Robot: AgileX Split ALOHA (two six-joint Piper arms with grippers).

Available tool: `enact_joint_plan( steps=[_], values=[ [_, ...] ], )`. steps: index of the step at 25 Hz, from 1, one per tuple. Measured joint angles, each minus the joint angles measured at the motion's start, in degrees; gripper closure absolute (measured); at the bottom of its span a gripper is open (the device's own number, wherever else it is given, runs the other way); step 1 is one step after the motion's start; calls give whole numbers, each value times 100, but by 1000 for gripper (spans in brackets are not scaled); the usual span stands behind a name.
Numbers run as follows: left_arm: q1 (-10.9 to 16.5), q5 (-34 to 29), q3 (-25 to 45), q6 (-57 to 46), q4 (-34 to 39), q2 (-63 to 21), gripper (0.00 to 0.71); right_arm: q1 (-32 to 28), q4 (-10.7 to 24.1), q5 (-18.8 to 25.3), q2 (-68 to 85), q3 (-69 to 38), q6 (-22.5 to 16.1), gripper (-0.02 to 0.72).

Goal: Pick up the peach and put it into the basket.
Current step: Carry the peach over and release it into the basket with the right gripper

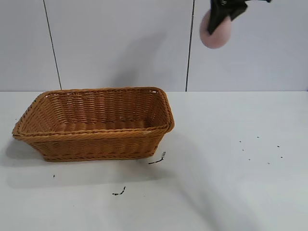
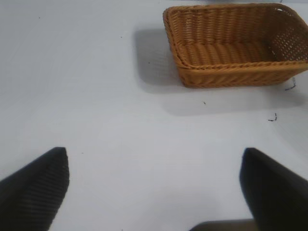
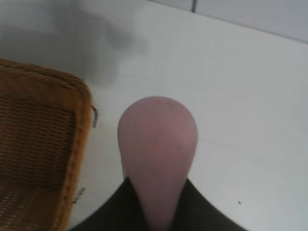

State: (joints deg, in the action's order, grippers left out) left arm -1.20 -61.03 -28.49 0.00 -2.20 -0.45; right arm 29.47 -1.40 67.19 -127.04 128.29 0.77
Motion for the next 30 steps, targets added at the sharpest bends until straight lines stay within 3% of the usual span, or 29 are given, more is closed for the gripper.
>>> enact_joint_plan(
  steps=[9,18,20,22,24,25,27,30],
  values=[
    [0,0,0,0,0,0,17,566,-6,-1018,-1007,0,0,680],
    [0,0,0,0,0,0,17,571,10,-1116,-1548,0,0,665],
    [0,0,0,0,0,0,17,571,5,-1102,-1555,0,0,573],
    [0,0,0,0,0,0,17,571,-38,-1027,-1555,0,0,399],
    [0,0,0,0,0,0,17,571,-101,-960,-1555,0,5,174],
    [0,0,0,0,0,0,17,571,-139,-904,-1555,0,38,116],
    [0,0,0,0,0,0,17,573,-168,-829,-1542,0,91,47],
    [0,0,0,0,0,0,17,573,-176,-780,-1415,0,110,18]
  ],
)
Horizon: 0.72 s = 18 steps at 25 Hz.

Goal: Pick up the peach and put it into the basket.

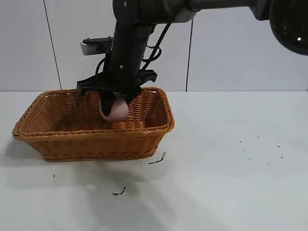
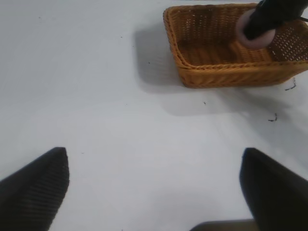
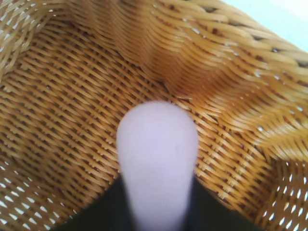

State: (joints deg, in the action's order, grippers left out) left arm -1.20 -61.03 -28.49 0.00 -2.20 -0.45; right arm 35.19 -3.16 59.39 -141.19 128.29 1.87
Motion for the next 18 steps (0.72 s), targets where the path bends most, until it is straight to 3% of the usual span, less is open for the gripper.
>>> enact_joint_plan(
  steps=[4,10,18],
  values=[
    [0,0,0,0,0,0,17,-13,86,236,427,111,5,16],
    [0,0,0,0,0,0,17,-353,517,659,878,560,-54,8],
    [0,0,0,0,0,0,17,-1738,559,1002,896,704,-130,8]
  ],
)
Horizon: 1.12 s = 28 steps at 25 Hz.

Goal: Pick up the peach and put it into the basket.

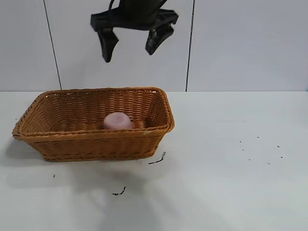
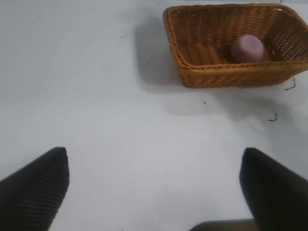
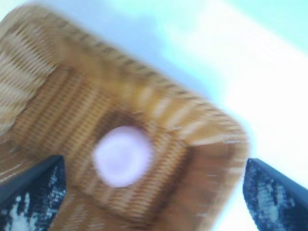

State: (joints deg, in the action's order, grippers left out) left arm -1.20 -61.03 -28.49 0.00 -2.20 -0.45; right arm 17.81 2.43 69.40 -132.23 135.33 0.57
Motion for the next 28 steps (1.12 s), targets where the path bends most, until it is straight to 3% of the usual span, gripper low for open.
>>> enact_joint_plan(
  steps=[5,10,18,28],
  values=[
    [0,0,0,0,0,0,17,-912,-60,0,0,0,-2,8],
    [0,0,0,0,0,0,17,-1435,-243,0,39,0,-2,8],
    [0,0,0,0,0,0,17,-1587,-243,2,824,-606,-2,8],
    [0,0,0,0,0,0,17,-1587,-243,3,3126,-2954,-57,8]
  ],
)
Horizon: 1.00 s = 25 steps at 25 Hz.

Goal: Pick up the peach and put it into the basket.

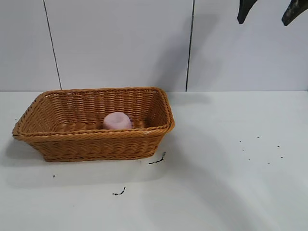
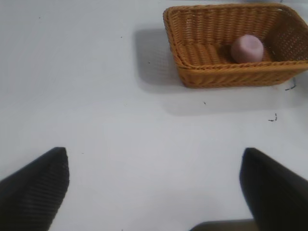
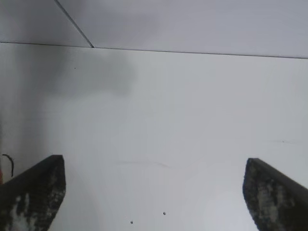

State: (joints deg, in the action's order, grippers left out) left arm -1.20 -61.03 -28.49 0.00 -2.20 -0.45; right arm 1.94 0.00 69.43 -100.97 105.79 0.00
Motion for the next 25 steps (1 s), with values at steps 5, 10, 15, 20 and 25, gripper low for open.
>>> enact_joint_plan(
  steps=[5,10,15,20,25],
  values=[
    [0,0,0,0,0,0,17,0,-60,-5,1467,-1641,-38,8],
    [0,0,0,0,0,0,17,0,-60,1,3118,-3382,-51,8],
    [0,0,0,0,0,0,17,0,-76,1,4809,-5008,-51,8],
    [0,0,0,0,0,0,17,0,-76,-13,6794,-6462,-51,8],
    [0,0,0,0,0,0,17,0,-76,-695,8733,-7386,-46,8]
  ],
)
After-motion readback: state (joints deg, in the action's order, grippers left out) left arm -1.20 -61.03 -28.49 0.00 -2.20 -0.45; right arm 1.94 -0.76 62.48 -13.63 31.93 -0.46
